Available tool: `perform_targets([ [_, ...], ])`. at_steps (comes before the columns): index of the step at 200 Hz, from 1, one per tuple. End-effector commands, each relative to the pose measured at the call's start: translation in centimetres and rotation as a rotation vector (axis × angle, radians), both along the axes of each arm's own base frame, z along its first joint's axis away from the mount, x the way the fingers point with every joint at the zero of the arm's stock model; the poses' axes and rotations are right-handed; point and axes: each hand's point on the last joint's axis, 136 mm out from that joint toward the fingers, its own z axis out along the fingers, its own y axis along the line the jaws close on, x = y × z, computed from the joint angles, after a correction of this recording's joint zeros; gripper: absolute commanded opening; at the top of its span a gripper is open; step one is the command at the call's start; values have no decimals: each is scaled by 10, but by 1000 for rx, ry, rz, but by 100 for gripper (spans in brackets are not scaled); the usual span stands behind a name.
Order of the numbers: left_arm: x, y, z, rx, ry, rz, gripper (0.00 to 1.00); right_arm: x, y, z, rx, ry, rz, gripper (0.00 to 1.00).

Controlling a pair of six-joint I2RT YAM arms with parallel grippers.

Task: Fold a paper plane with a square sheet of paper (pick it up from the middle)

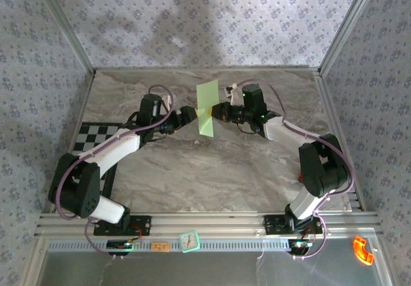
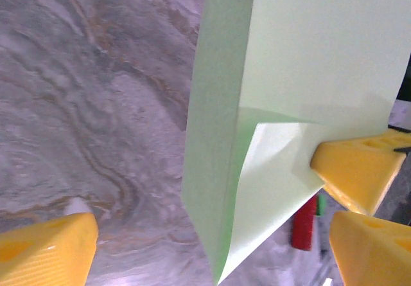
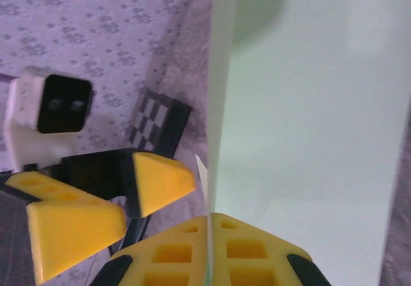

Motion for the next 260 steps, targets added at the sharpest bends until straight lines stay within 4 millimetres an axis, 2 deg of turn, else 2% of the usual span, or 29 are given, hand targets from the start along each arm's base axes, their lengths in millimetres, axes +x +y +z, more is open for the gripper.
perform_targets([
  [1, -4, -13, 29, -132, -58, -63, 100, -13, 8, 25, 82, -27, 76, 3],
  [32, -5, -22, 35, -202, -61, -97, 99, -19, 14, 37, 147, -10, 120, 4],
  [68, -8, -30, 46, -276, -83, -142, 96, -24, 17, 38, 168, 25, 148, 5],
  [113, -11, -33, 56, -307, -121, -169, 73, -26, 18, 36, 184, 67, 161, 6],
  [143, -11, -32, 54, -302, -128, -165, 57, -26, 15, 33, 177, 82, 148, 7],
  [260, -6, -29, 42, -274, -109, -148, 27, -20, 6, 20, 150, 120, 118, 13],
])
